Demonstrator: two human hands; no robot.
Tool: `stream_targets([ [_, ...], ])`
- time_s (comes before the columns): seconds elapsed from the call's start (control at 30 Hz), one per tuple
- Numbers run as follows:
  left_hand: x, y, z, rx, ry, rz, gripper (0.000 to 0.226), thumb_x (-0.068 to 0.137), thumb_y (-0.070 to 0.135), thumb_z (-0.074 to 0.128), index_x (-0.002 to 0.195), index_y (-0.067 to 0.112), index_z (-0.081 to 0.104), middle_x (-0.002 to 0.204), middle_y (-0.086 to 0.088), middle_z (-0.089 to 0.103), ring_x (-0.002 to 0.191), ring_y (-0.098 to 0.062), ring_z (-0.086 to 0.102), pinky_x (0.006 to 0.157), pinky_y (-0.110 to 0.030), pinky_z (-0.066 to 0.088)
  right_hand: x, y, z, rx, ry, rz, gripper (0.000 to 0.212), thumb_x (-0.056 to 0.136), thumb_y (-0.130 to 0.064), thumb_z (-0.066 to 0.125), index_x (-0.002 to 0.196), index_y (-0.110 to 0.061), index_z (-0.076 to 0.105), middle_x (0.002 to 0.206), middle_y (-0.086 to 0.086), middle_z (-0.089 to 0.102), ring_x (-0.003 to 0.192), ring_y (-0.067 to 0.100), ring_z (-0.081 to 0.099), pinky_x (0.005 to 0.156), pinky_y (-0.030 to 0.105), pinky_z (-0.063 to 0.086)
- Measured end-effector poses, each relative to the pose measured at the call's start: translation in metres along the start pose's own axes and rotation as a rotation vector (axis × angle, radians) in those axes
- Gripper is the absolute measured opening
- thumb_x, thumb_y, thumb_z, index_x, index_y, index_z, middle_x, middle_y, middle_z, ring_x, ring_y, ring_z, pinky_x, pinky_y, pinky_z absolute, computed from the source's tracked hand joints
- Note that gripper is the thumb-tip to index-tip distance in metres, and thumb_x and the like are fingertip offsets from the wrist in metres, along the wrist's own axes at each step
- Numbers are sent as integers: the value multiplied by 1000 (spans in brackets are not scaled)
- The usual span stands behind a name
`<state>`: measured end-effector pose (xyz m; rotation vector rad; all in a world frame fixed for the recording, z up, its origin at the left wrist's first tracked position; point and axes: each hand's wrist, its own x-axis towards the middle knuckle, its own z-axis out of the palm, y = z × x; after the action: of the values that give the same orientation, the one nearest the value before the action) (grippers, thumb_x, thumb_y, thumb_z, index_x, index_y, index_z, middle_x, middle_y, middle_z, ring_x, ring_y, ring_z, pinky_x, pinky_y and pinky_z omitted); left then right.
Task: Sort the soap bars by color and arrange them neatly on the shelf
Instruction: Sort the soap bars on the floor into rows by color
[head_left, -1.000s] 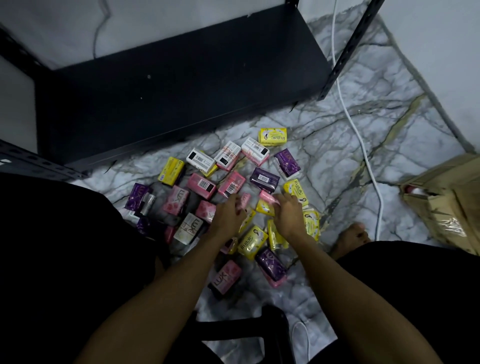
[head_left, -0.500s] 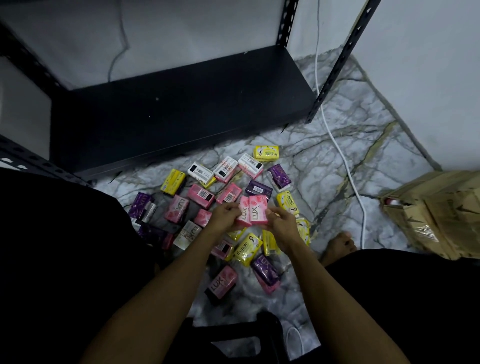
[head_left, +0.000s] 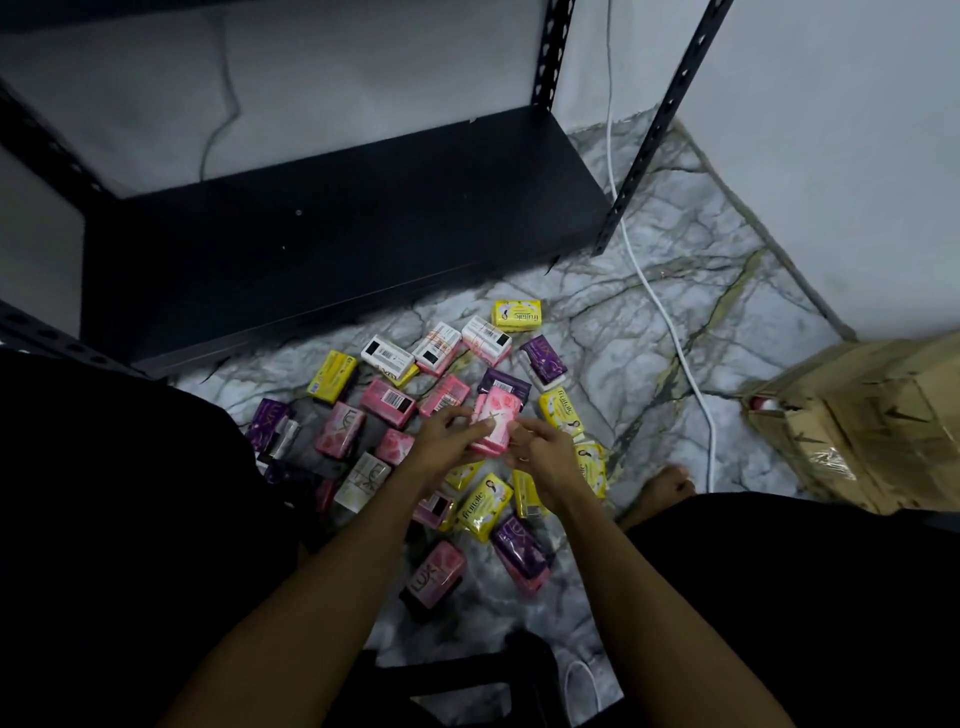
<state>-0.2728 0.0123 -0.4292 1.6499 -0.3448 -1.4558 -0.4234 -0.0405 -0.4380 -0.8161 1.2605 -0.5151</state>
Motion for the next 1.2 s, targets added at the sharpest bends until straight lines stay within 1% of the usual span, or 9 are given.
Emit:
stream_targets([
  [0.13, 4, 6, 13, 68, -73, 48, 30, 86, 14, 78, 111, 16, 63, 108, -3, 67, 97, -25, 70, 73, -28, 60, 6, -7, -3, 115, -28, 34, 31, 97, -21, 62, 122, -3, 66, 113, 14, 72, 104, 34, 69, 89, 52, 57],
  [0.27, 19, 18, 21, 168, -128, 95, 43, 85, 21, 79, 124, 17, 62, 116, -12, 61, 104, -30, 69, 76, -27, 60, 15, -17, -8, 223, 13, 86, 28, 98, -18, 61, 122, -4, 65, 108, 9, 73, 94, 26, 70, 85, 45, 59],
  [0.4, 39, 31, 35, 227, -189, 110, 50, 87, 25, 77, 132, 11, 61, 114, -9, 67, 98, -21, 71, 79, -29, 60, 35, -24, -18, 336, 24, 149, 33, 96, -23, 64, 125, -7, 64, 122, 17, 69, 106, 31, 66, 80, 38, 57],
  [0.6, 82, 64, 67, 489, -214, 235, 47, 93, 37, 68, 132, 13, 60, 122, -6, 67, 109, -18, 65, 93, -34, 54, 78, -55, -49, 437, 155, 120, 25, 93, -14, 65, 113, 2, 66, 91, 16, 74, 63, 18, 71, 47, 23, 52],
  [0.73, 131, 66, 81, 1067, -143, 548, 55, 98, 44, 54, 144, 15, 49, 147, -9, 47, 134, -28, 43, 111, -40, 37, 123, -70, -77, 417, 326, 89, 21, 89, -13, 71, 104, 1, 66, 69, 9, 72, 51, 15, 67, 43, 22, 51],
  [0.83, 161, 58, 92, 1359, -151, 645, 71, 92, 56, 37, 151, 15, 40, 158, -11, 32, 146, -30, 27, 119, -42, 25, 158, -81, -98, 344, 397, 54, 20, 87, -11, 74, 98, 3, 66, 77, 14, 71, 57, 18, 69, 47, 29, 56],
  [0.9, 177, 49, 98, 1423, -126, 676, 69, 93, 54, 34, 148, 14, 44, 157, -14, 35, 145, -33, 30, 119, -44, 27, 184, -83, -109, 263, 432, 19, 20, 86, -9, 75, 96, 5, 65, 81, 16, 70, 66, 23, 69, 58, 36, 61],
  [1.07, 207, 25, 103, 1430, -130, 725, 58, 94, 47, 36, 127, 11, 66, 139, -17, 56, 130, -36, 52, 99, -48, 50, 243, -93, -122, 43, 516, -99, 14, 84, -13, 78, 89, -3, 70, 84, 12, 70, 71, 19, 65, 66, 31, 56],
  [1.2, 209, 11, 99, 1394, -62, 799, 52, 95, 47, 39, 127, 17, 67, 145, -11, 53, 134, -30, 50, 101, -43, 48, 279, -115, -126, 14, 501, -165, 13, 87, -17, 75, 94, -7, 70, 88, 11, 72, 77, 20, 68, 76, 37, 58],
])
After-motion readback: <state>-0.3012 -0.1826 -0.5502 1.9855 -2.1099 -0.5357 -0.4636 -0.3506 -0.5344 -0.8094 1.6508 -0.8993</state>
